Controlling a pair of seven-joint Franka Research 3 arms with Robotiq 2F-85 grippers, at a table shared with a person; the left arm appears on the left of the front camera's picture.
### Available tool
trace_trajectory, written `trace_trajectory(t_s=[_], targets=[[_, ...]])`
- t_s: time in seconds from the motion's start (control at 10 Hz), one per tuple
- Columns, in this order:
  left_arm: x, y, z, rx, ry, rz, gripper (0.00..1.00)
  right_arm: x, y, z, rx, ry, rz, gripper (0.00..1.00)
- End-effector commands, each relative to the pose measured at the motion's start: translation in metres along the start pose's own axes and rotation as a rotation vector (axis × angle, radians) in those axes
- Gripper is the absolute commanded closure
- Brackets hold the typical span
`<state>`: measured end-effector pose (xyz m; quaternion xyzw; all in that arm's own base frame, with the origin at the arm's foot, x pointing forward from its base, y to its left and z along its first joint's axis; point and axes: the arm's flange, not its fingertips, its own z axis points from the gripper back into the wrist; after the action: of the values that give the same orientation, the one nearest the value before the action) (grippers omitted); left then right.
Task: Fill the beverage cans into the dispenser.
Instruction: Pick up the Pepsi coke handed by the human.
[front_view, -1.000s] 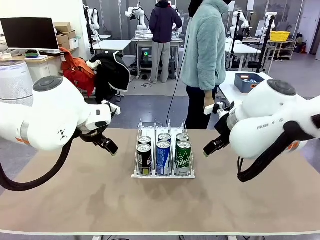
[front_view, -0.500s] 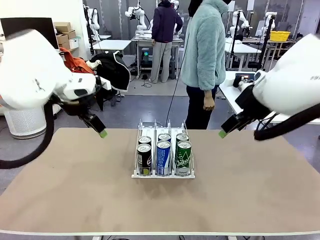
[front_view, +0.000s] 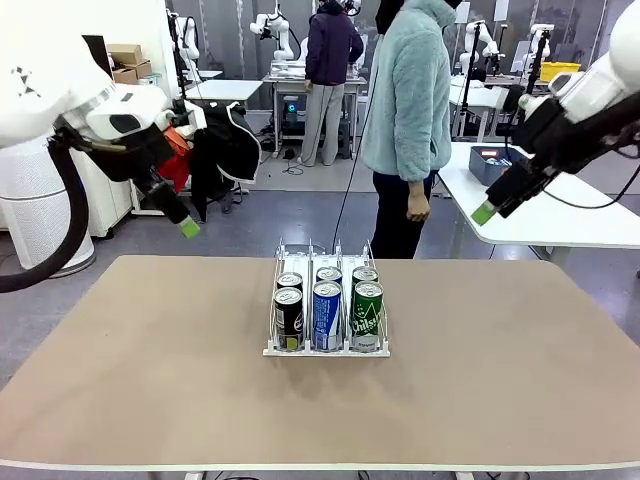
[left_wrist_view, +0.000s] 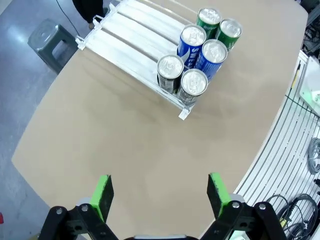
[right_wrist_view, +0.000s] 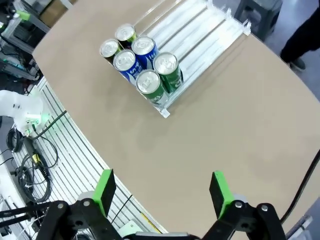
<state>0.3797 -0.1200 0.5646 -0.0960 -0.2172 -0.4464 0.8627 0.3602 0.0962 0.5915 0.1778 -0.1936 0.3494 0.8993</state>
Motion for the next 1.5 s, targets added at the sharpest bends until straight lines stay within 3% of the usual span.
trace_trajectory(t_s=[0.0, 0.5, 0.8, 1.1, 1.4], targets=[[-0.002, -0.003, -0.009, 0.008, 0.021, 0.002, 0.00, -0.004, 0.002, -0.014, -0.009, 0.026, -0.023, 0.00], [0.002, -0.004, -0.007, 0.005, 0.022, -0.007, 0.00, -0.004, 0.002, -0.012, -0.020, 0.036, -0.011, 0.00], [0.012, 0.029, 0.033, -0.176, 0.045, -0.113, 0.00, 0.017, -0.021, 0.060, 0.156, 0.054, 0.131, 0.00], [0.013, 0.036, 0.070, -0.176, -0.024, -0.194, 0.00, 0.041, -0.035, 0.100, 0.099, -0.051, 0.155, 0.00], [0.020, 0.033, 0.101, -0.070, -0.091, -0.169, 0.00, 0.069, -0.047, 0.126, 0.019, -0.175, 0.193, 0.00]])
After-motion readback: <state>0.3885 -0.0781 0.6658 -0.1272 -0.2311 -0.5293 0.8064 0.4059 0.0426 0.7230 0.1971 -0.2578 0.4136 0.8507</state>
